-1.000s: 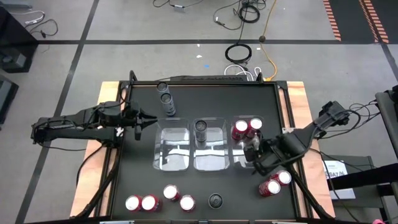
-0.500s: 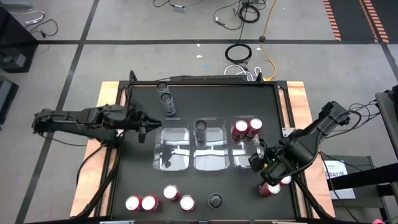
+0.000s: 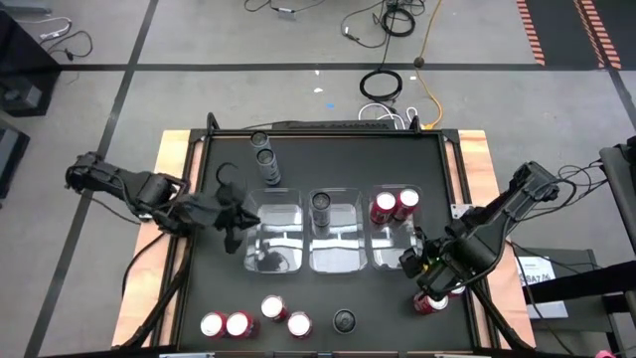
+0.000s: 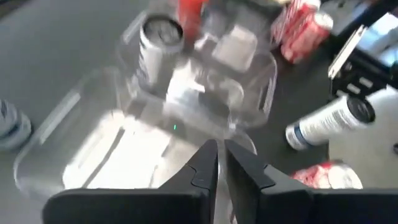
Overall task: Sort soda cans
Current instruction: Put the top white soda can into the center transparent bin
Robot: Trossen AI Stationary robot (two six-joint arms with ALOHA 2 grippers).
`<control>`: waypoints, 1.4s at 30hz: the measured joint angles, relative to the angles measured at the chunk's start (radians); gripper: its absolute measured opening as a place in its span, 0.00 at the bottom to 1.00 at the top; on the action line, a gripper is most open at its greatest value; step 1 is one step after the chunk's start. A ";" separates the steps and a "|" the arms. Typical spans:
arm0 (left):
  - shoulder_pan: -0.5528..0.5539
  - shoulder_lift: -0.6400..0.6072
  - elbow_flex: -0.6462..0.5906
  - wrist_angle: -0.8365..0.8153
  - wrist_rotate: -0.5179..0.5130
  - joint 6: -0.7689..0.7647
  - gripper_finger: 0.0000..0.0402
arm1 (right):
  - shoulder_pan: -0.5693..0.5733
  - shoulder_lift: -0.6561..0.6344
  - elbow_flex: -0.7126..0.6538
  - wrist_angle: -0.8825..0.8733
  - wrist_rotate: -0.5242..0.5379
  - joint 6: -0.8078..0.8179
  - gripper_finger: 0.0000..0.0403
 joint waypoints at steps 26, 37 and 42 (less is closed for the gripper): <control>-0.122 0.228 0.121 -0.218 -0.099 -0.213 0.22 | 0.001 0.000 -0.014 0.009 0.032 -0.022 0.86; -0.072 0.230 0.121 -0.222 -0.185 -0.032 0.58 | 0.001 0.000 -0.014 0.030 0.032 0.061 0.86; -0.061 0.230 0.121 -0.220 -0.191 0.021 0.62 | 0.001 0.000 -0.014 0.037 0.032 0.109 0.86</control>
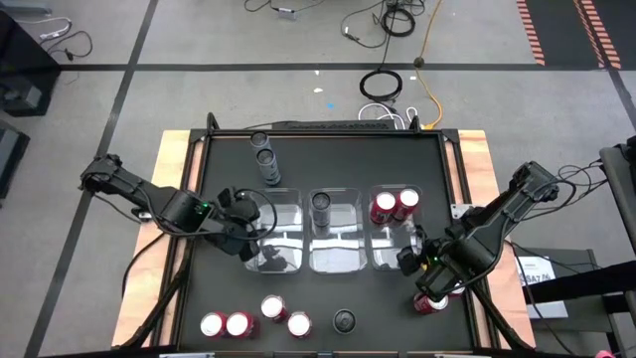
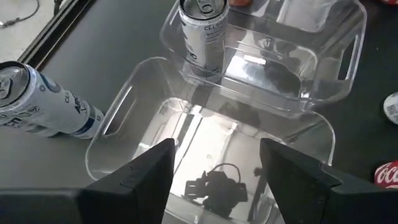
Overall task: Sort soda cans
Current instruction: Put the top white soda can into the center transparent bin
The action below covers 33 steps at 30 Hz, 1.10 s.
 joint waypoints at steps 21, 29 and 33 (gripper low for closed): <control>0.154 0.000 0.000 0.092 0.174 0.340 0.67 | 0.000 0.000 0.000 0.004 0.080 0.165 0.86; 0.229 0.000 0.000 0.068 0.210 0.393 0.93 | 0.000 0.000 0.000 0.005 0.080 0.224 0.86; 0.228 0.000 0.000 0.070 0.200 0.300 0.98 | 0.000 0.000 0.000 0.004 0.080 0.254 0.86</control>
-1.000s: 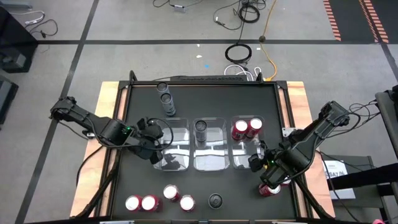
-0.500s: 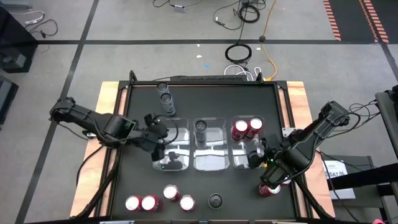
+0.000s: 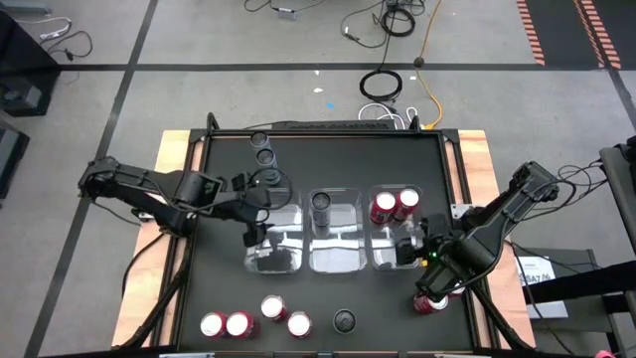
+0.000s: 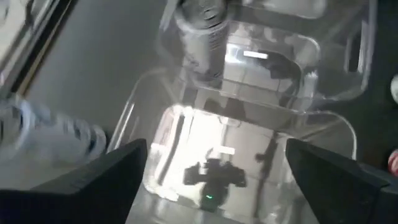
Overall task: Sort soda cans
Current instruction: Put the top white soda can into the center transparent bin
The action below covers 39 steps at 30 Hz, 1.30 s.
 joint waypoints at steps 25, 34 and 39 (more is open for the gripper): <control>0.418 0.014 0.049 -0.088 -0.193 0.409 0.99 | -0.063 0.001 0.000 -0.003 0.000 0.031 0.86; 0.895 0.041 0.054 0.098 0.022 0.568 0.99 | -0.093 0.001 0.000 0.008 -0.001 0.033 0.86; 1.081 0.130 0.125 0.068 0.260 0.536 0.99 | -0.107 0.001 0.000 0.014 -0.001 0.033 0.86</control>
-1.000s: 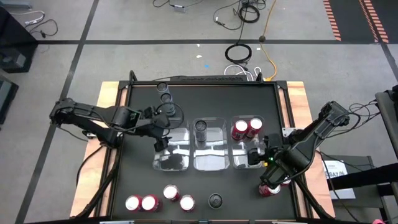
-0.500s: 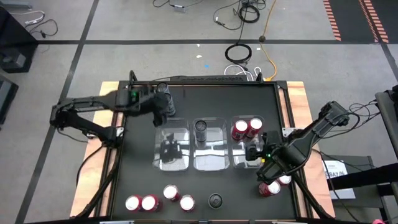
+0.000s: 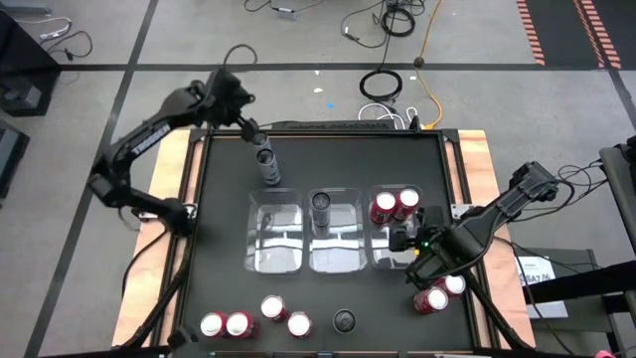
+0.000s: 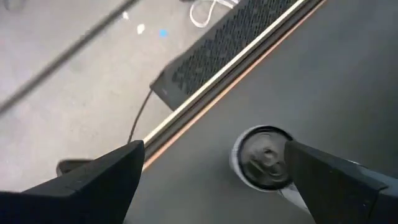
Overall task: Sort soda cans
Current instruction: Put the top white soda can into the center transparent bin
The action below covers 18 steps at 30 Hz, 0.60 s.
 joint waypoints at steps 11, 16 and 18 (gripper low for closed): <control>-0.041 0.161 0.211 -0.170 0.064 -0.002 0.99 | -0.007 0.000 0.000 0.005 -0.001 0.000 0.86; -0.076 0.210 0.212 -0.182 0.066 -0.037 0.99 | -0.007 0.000 0.000 0.010 -0.001 0.000 0.86; -0.081 0.233 0.212 -0.189 0.066 -0.047 0.99 | -0.007 0.003 0.000 0.010 -0.001 -0.001 0.86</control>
